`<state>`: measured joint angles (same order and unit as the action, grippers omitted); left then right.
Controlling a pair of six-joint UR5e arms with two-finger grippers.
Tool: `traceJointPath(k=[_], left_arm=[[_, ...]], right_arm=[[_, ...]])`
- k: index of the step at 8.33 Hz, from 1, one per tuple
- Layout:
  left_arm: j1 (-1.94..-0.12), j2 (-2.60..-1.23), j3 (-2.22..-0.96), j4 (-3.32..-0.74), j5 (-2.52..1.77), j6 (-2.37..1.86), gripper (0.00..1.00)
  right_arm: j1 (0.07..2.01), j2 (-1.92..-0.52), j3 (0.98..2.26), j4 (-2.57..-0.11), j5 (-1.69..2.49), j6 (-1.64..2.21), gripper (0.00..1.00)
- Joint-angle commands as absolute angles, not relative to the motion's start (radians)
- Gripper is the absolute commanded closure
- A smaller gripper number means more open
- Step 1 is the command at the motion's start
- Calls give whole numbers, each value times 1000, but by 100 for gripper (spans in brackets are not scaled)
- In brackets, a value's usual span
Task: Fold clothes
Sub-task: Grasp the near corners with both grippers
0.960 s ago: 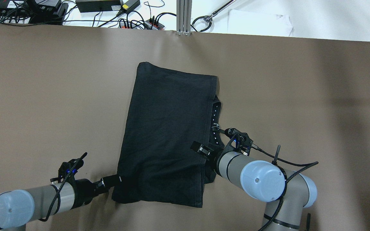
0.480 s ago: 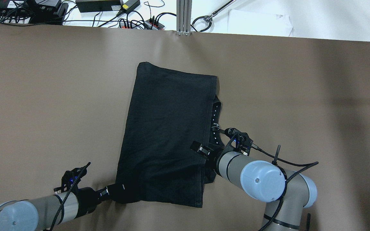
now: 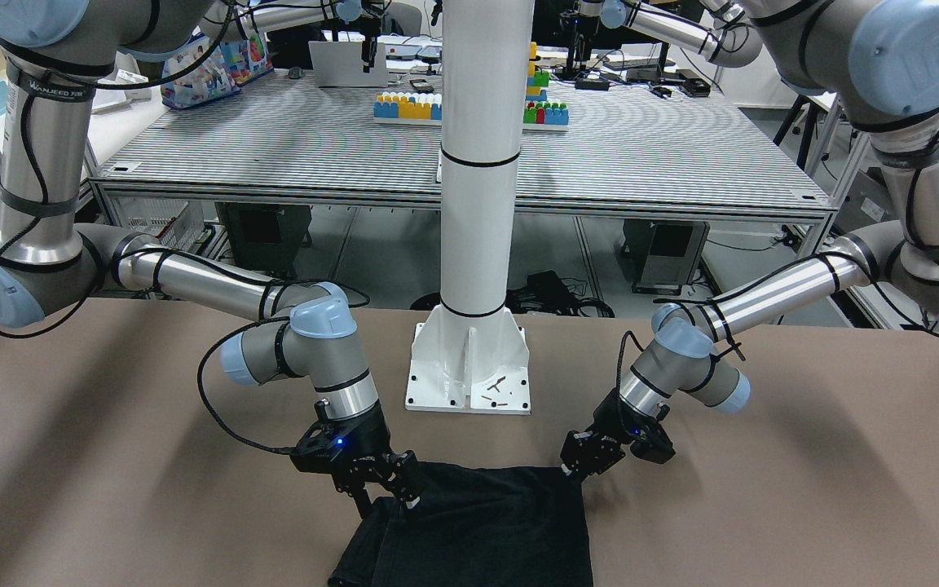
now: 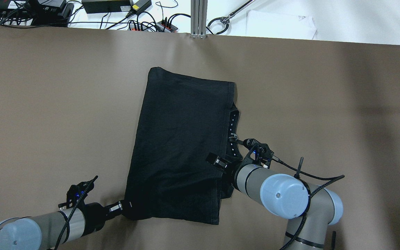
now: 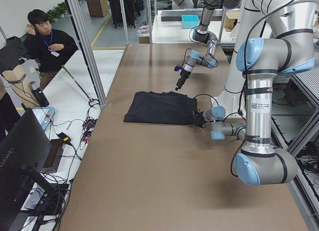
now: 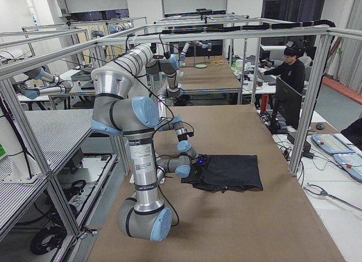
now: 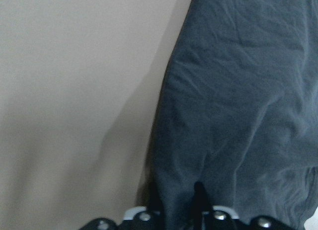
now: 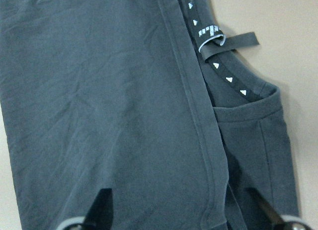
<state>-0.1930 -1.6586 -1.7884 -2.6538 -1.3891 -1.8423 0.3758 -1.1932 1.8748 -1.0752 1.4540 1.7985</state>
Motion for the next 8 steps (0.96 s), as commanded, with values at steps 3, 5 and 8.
traceJointPath(k=[3,5,8], left_arm=[[-192,-1664,-1790,-2655,-1388,-1842,100],[-186,-1677,-1789,-2654,-1387,-1841,100],[-186,-1678,-1786,-2654,-1385,-1836,100]], right_arm=[[370,-1195,1897,-1110,1454,1840,9],[310,-1198,1956,-1309,1450,1932,10],[184,-1226,1924,-1313,1306,1956,11]])
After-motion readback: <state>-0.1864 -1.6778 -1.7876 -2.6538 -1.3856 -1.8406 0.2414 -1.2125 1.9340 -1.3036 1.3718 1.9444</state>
